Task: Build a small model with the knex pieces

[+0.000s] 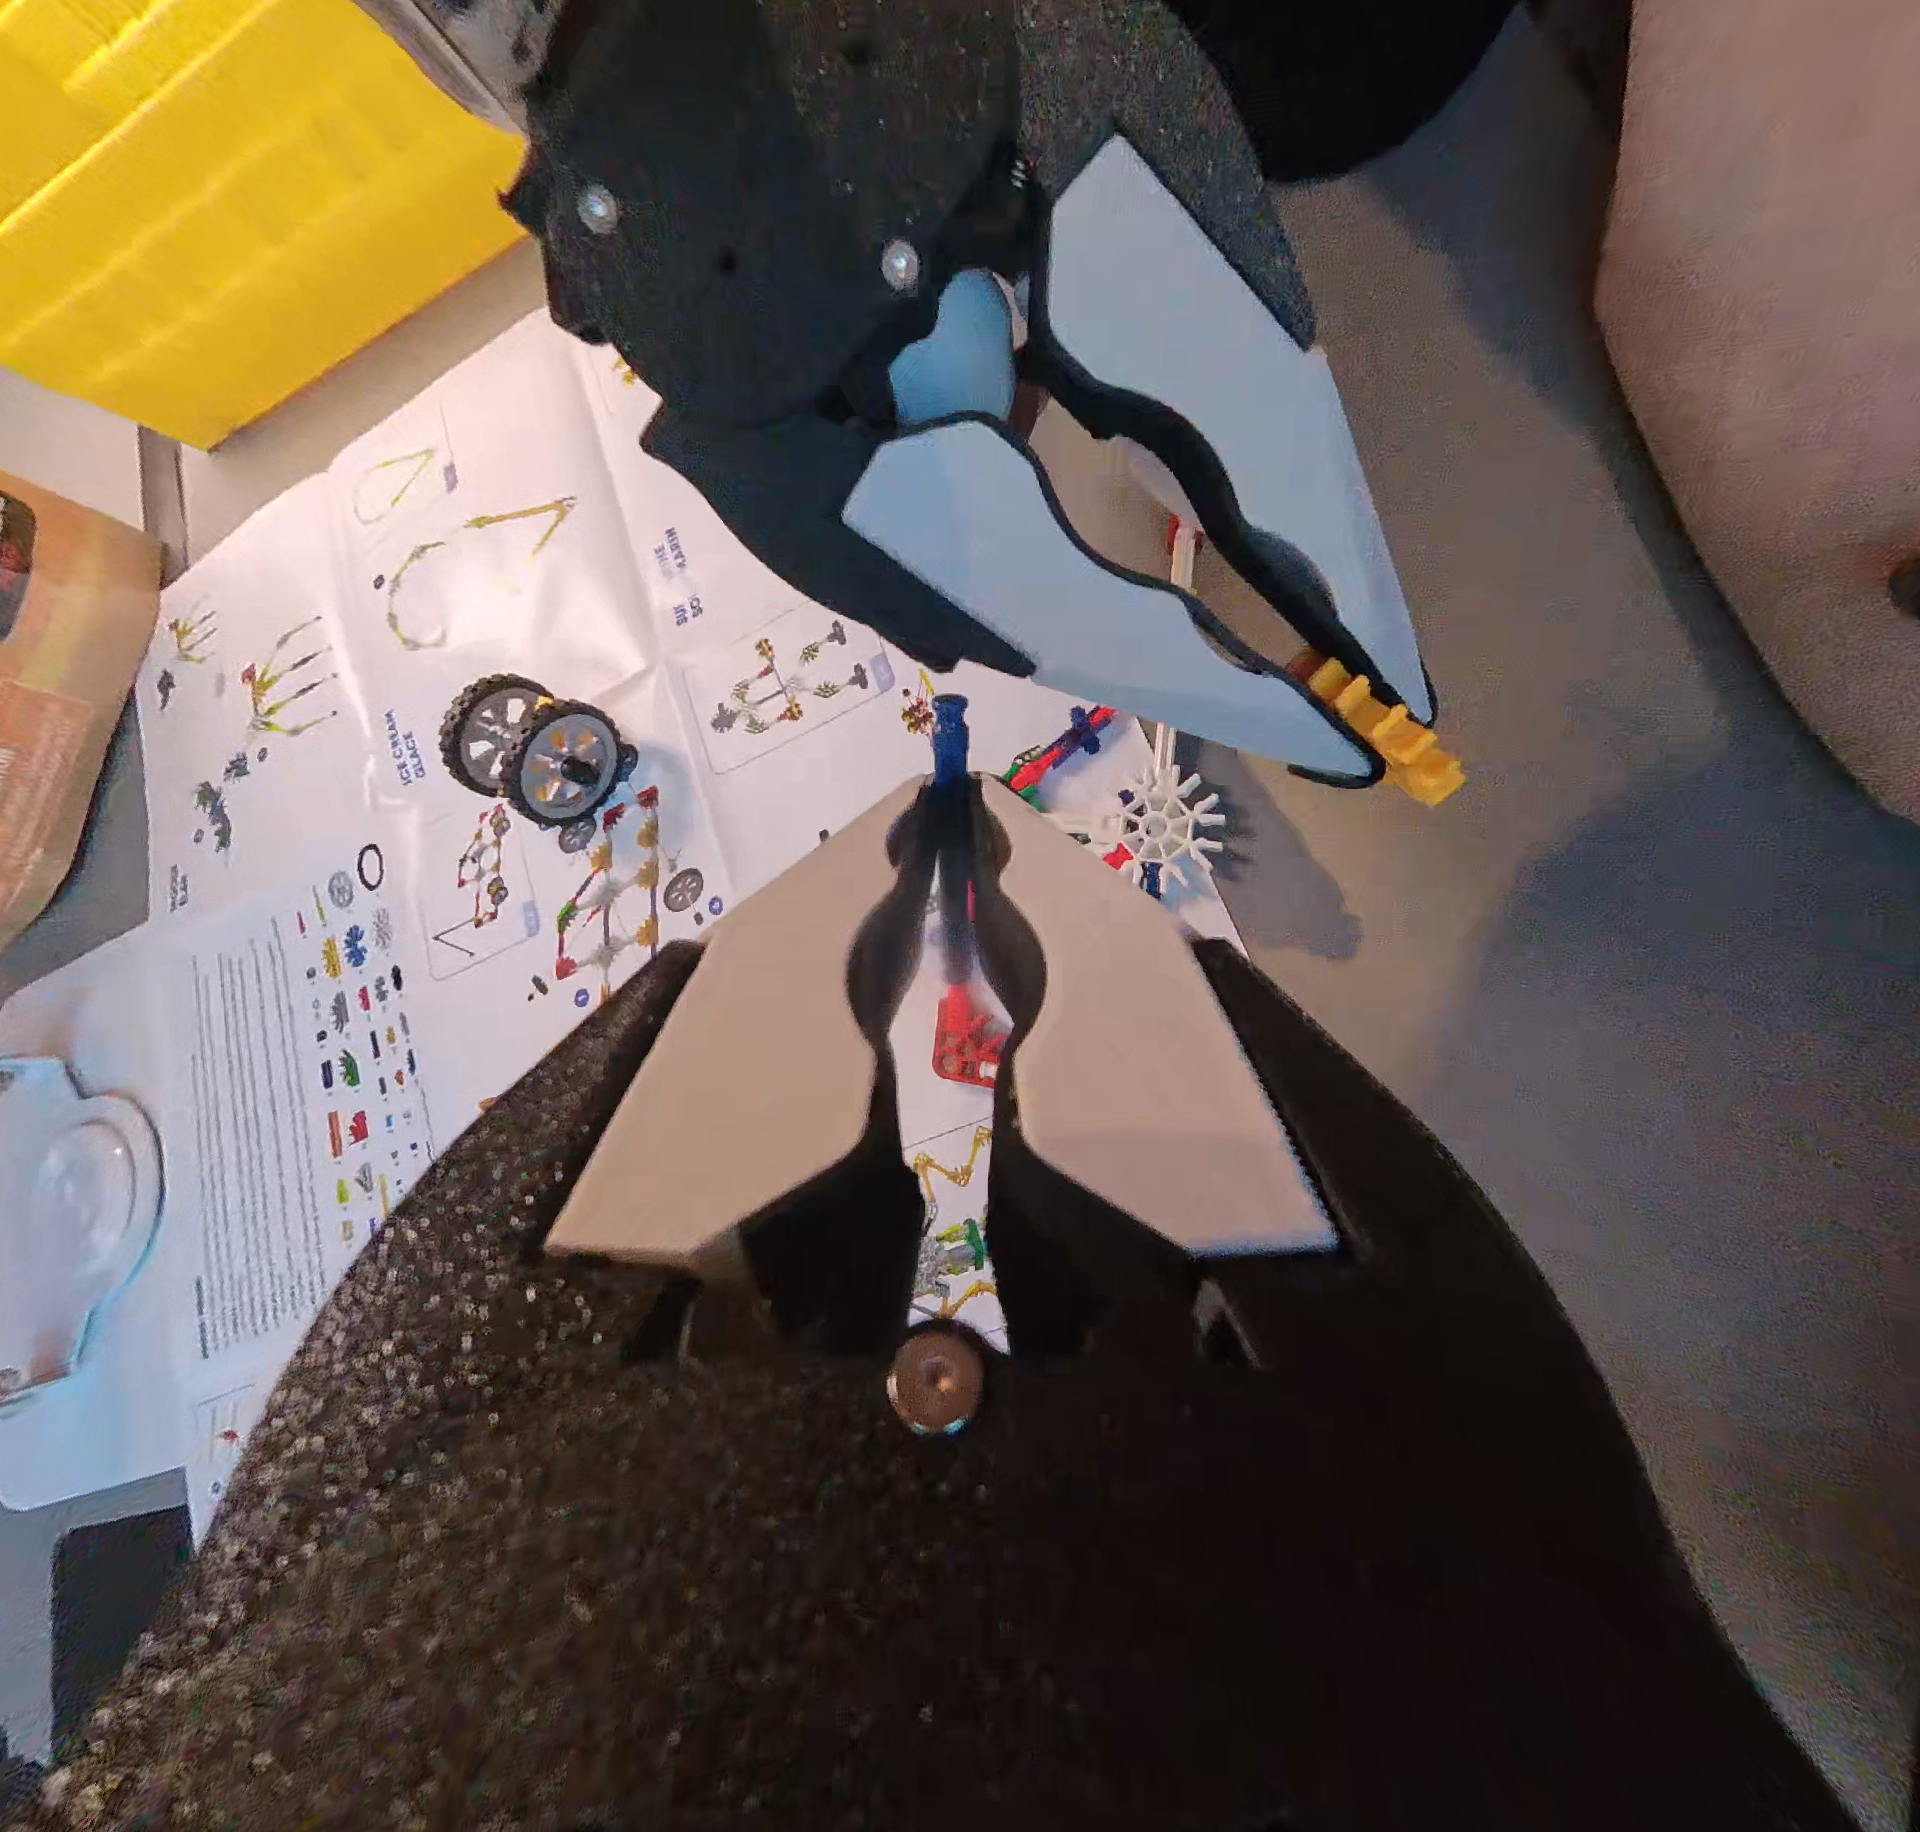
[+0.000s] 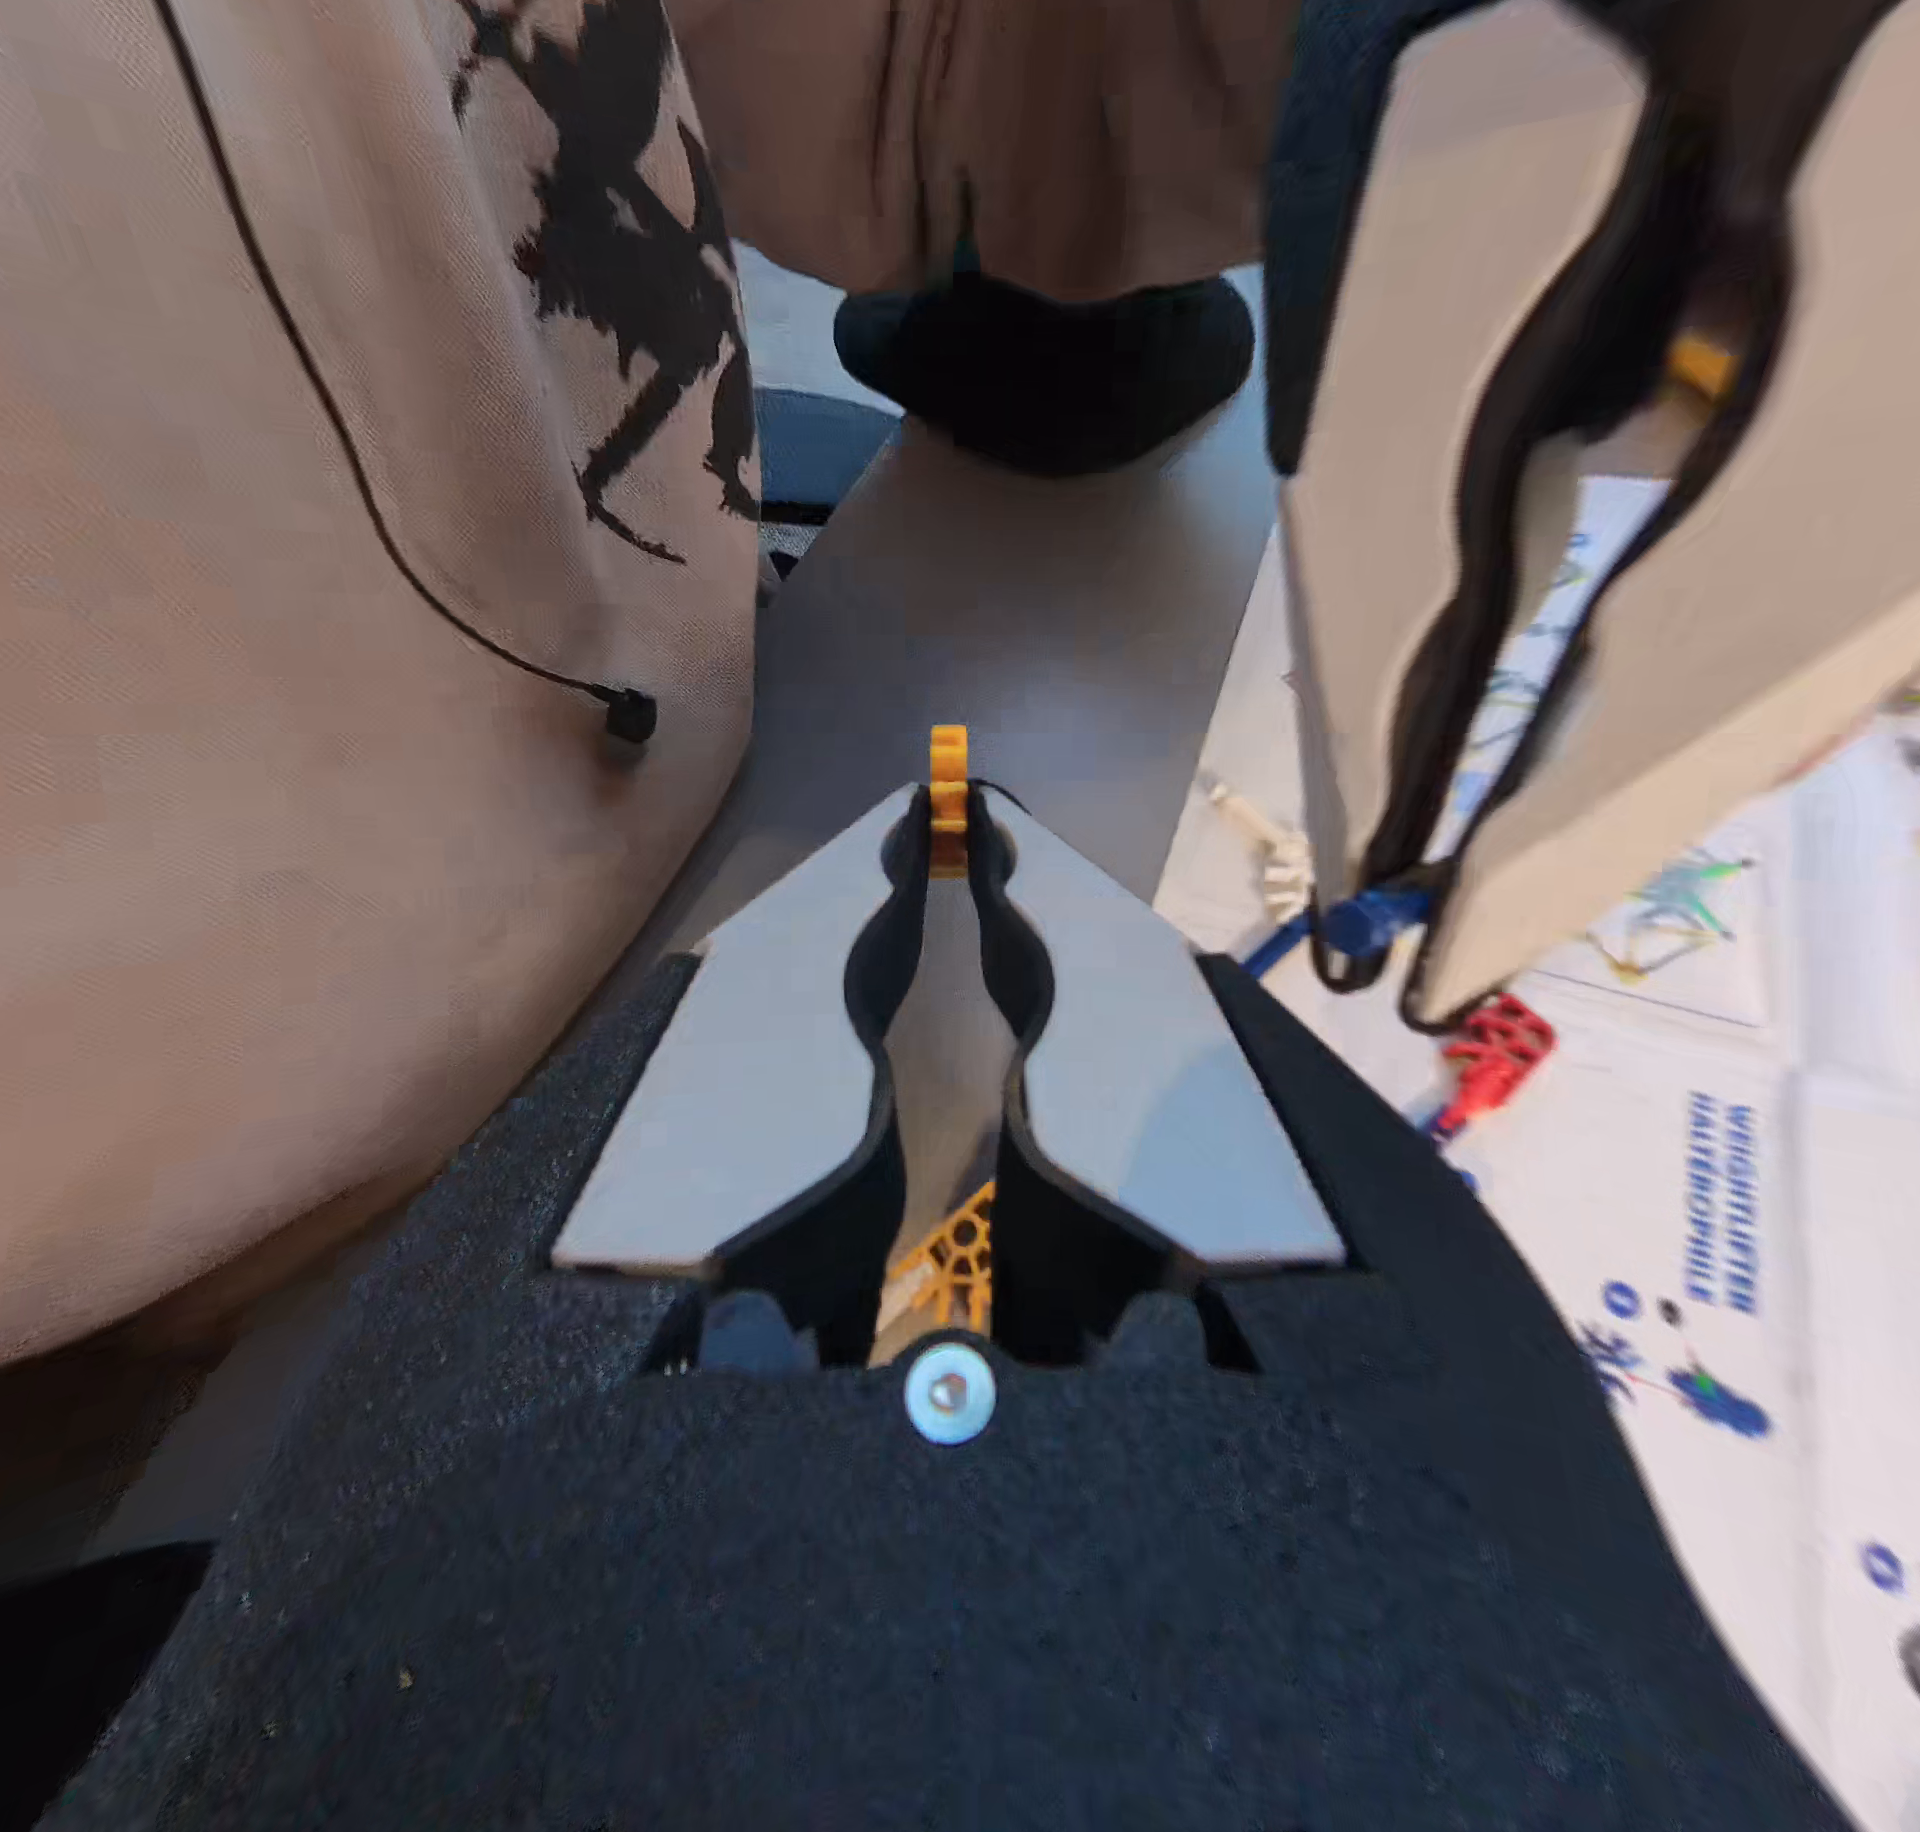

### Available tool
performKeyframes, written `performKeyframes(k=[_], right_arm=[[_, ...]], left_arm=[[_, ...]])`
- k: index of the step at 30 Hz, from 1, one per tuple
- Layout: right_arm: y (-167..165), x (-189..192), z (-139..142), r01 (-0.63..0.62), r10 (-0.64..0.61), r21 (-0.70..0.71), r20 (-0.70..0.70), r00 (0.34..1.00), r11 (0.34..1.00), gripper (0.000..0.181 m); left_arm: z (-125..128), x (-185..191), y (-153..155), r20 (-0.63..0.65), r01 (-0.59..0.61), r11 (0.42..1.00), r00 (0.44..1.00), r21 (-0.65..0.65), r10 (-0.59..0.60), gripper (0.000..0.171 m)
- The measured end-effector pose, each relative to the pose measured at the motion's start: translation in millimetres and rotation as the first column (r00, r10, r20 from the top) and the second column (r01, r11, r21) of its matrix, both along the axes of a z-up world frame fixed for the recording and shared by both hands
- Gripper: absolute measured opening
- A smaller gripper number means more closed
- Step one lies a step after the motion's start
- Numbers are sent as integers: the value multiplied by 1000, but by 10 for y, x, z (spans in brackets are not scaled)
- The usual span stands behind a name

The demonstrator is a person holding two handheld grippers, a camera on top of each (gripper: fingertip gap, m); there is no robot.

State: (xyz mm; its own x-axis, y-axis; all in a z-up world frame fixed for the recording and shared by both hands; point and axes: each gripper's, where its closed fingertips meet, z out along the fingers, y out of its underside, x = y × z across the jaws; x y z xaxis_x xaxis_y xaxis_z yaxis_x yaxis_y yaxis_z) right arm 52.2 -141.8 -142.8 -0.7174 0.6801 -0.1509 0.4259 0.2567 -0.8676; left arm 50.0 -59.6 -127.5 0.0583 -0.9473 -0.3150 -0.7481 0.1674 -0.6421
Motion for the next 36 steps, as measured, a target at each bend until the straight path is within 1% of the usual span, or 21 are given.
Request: performKeyframes(k=[3,6,8,11,13,14,15,17,19,21,23,24,25,26,27,28,31,32,34,35,36], right_arm=[[92,35,214,32,-34,-18,-74,997,999,4],[159,14,181,136,-143,-71,-115,983,988,4],[242,-9,171,216,-231,-120,-136,963,969,4],[416,-55,199,340,-368,-171,-177,913,925,4],[582,-87,235,431,-464,-181,-220,858,884,4],[656,-91,262,465,-499,-183,-244,832,866,4],[728,-92,296,497,-529,-181,-269,805,849,4],[829,-82,345,536,-561,-170,-306,769,827,4],[880,-76,362,555,-578,-168,-323,749,814,4],[879,-78,345,555,-583,-180,-316,749,812,4],[871,-88,325,557,-590,-198,-306,747,807,4],[863,-92,314,556,-593,-207,-298,748,805,4],[852,-97,305,556,-597,-217,-288,749,803,4],[838,-98,302,553,-597,-227,-282,751,802,4],[824,-98,298,551,-596,-230,-280,752,803,4],[822,-98,290,555,-598,-223,-283,750,802,4],[812,-104,276,558,-595,-207,-290,750,804,4],[805,-110,288,555,-597,-219,-287,749,802,4],[773,-115,318,542,-596,-250,-279,753,802,5],[755,-116,330,537,-595,-262,-277,755,802,5],[735,-116,336,531,-593,-271,-275,757,803,5]], left_arm=[[-49,-122,150,75,-105,994,991,-38,108,2],[-100,-191,161,176,-166,983,968,-80,178,2],[-131,-232,161,203,-205,975,955,-86,218,2],[-107,-331,179,232,-285,954,926,-92,299,3],[-52,-474,217,256,-372,923,887,-95,384,3],[-20,-578,249,269,-429,898,857,-95,439,2],[8,-718,289,276,-498,862,819,-93,503,2],[71,-1151,391,257,-666,744,710,-56,655,2],[228,-1716,452,244,-812,584,563,-16,789,2],[428,-2283,448,240,-905,424,407,-20,881,2],[449,-2816,388,146,-960,278,270,-41,952,5],[439,-3067,364,105,-979,200,196,-29,975,21],[432,-3231,344,79,-989,150,148,-19,986,36],[447,-3279,343,80,-990,139,137,-17,987,47],[493,-3227,364,112,-987,159,156,-18,981,50],[531,-3090,395,152,-978,206,199,-31,968,49],[479,-2414,435,226,-903,401,363,-156,904,50],[444,-2094,409,259,-843,490,433,-224,863,48],[364,-1356,235,332,-640,676,589,-365,737,46],[333,-1025,126,377,-533,742,642,-407,668,44],[298,-725,2,417,-427,791,683,-438,600,41]])
